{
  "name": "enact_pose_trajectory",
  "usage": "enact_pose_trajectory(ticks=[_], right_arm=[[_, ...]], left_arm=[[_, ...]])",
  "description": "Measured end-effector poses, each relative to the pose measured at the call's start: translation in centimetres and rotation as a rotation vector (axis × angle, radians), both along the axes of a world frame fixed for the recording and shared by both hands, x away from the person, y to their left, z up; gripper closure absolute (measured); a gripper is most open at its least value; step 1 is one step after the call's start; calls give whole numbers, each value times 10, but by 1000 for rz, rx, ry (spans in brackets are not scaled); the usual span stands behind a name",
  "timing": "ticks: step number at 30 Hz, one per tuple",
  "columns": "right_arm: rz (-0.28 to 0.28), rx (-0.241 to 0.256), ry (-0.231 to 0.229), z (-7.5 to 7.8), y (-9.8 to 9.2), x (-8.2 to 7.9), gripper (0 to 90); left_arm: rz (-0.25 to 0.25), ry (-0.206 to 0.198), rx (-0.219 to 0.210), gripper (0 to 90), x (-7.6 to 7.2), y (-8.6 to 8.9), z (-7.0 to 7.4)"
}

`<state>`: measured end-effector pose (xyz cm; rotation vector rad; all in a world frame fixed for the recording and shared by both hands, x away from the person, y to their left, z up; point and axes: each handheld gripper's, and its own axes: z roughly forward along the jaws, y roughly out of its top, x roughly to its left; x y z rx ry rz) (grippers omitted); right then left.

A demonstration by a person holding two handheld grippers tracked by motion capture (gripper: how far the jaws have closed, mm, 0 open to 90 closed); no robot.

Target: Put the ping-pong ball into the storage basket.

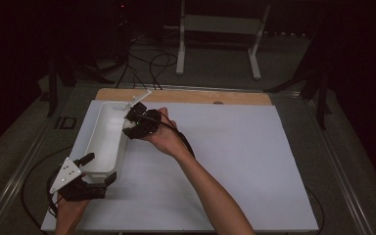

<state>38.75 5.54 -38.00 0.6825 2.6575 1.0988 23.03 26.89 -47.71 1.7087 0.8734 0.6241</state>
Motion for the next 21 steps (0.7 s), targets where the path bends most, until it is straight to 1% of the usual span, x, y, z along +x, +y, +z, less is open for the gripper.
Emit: enact_pose_trajectory(ticks=[7,21], right_arm=[[9,9,4,0,5,-1,504],[30,22,-2,0,15,-5,504]], left_arm=[[0,0,-1,0,0,0,0],[-2,-1,-2,0,0,0,0]])
